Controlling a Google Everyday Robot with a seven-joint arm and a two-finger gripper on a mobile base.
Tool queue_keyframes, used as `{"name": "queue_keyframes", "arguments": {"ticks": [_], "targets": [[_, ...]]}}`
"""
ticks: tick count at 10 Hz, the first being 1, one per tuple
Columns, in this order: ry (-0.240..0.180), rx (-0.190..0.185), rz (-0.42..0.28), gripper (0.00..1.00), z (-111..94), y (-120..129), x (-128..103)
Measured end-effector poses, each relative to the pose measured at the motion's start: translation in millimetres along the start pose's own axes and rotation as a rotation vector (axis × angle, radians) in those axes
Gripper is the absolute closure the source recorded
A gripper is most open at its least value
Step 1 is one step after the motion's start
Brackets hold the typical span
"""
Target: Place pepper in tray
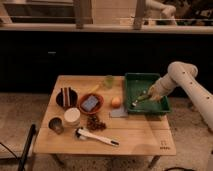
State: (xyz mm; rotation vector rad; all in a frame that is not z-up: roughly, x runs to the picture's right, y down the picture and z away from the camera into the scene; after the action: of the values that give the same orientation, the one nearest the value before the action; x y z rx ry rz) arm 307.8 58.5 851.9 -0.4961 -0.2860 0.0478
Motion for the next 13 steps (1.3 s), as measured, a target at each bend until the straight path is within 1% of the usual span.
{"name": "queue_keyframes", "arguments": {"ticks": [2, 3, 8, 11, 13], "targets": [[-0.011, 0.009, 0.010, 0.22, 0.0, 0.5, 2.5], [-0.016, 0.013, 0.008, 0.20, 0.9, -0.5, 1.1], [-0.034, 0.036, 0.012, 0.20, -0.5, -1.7, 2.1], [-0.040, 0.054, 0.004, 0.20, -9.9, -3.9, -0.1], [-0.038, 0.058, -0.005, 0.20, -17.4, -1.5, -1.1]]}}
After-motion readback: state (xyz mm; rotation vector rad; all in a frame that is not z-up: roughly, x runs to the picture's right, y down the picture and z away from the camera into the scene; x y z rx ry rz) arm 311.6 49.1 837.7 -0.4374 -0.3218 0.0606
